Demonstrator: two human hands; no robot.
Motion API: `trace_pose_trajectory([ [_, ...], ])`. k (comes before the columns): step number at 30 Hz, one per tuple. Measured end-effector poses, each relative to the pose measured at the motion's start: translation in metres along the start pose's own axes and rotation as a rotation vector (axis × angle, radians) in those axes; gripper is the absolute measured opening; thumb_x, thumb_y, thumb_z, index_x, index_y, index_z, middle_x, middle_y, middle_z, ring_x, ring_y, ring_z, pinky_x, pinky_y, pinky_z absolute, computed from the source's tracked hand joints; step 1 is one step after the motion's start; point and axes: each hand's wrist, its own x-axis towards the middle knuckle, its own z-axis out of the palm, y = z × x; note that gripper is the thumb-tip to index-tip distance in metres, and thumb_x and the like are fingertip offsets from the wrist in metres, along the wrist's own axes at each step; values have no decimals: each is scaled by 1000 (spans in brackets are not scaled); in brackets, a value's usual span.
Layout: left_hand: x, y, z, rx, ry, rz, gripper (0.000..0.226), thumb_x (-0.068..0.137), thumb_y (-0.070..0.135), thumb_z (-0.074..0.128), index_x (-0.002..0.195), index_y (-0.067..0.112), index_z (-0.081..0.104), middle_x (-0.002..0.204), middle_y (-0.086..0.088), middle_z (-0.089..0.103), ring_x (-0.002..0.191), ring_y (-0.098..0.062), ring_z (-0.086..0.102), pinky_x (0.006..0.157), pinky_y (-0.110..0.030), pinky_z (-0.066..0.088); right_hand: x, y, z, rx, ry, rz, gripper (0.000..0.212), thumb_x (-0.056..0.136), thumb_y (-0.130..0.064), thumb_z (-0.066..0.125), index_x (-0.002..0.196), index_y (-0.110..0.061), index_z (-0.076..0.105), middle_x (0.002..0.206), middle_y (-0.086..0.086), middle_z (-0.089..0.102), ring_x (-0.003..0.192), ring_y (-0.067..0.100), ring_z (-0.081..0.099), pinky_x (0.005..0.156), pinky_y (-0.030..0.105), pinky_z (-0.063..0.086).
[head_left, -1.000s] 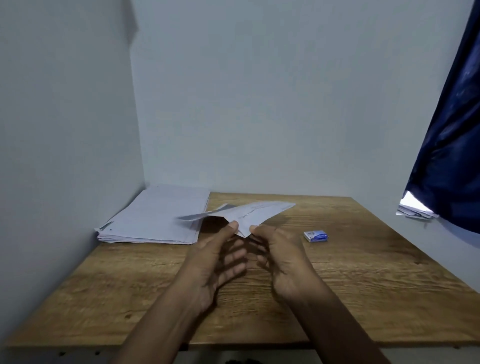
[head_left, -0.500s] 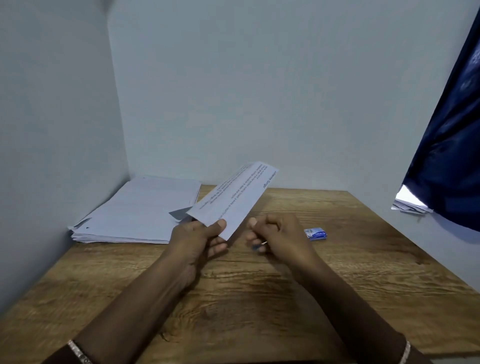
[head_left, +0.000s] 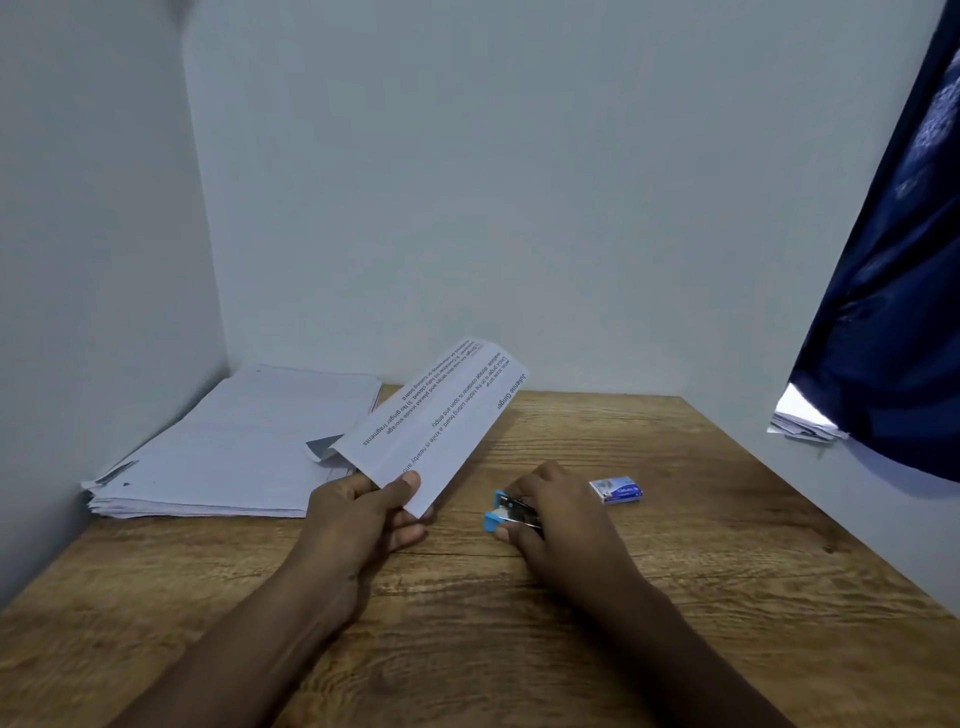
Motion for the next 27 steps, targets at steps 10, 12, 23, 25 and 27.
trace_pose_trajectory([
  [10, -2, -2, -2, -25, -37, 28, 28, 86, 11, 77, 111, -1, 71, 63, -3, 76, 50, -9, 69, 50, -21, 60, -4, 7, 2, 1069, 165, 112, 31, 89, -29, 72, 116, -17, 65, 108, 6, 74, 100, 14, 72, 82, 33, 60],
  [12, -3, -2, -2, -21, -50, 41, 28, 86, 13, 77, 111, 0, 72, 69, -1, 78, 53, -8, 69, 52, -21, 60, -5, 5, -1, 1440, -86, 195, 40, 86, -28, 69, 120, -7, 64, 109, 15, 75, 102, 24, 73, 82, 35, 60],
  [23, -11, -1, 4, -119, -187, 138, 31, 85, 20, 77, 114, 9, 72, 102, -10, 80, 82, -21, 79, 59, -23, 61, -10, -5, -5, 1522, -400, 101, 37, 98, -13, 55, 127, 8, 58, 106, 19, 68, 94, 24, 64, 91, 35, 53],
  [25, -14, -3, 7, -109, -194, 158, 31, 86, 19, 77, 115, 10, 72, 101, -12, 80, 82, -23, 79, 58, -23, 61, -11, -5, -4, 1485, -388, 97, 37, 95, -13, 59, 128, 4, 59, 106, 18, 68, 98, 27, 61, 95, 38, 50],
  [27, -17, -6, 8, -80, -192, 194, 34, 85, 19, 78, 118, 12, 71, 100, -13, 80, 84, -27, 77, 62, -27, 63, -13, -6, -3, 1483, -387, 83, 38, 93, -12, 63, 129, 0, 59, 110, 20, 66, 103, 30, 56, 99, 44, 42],
])
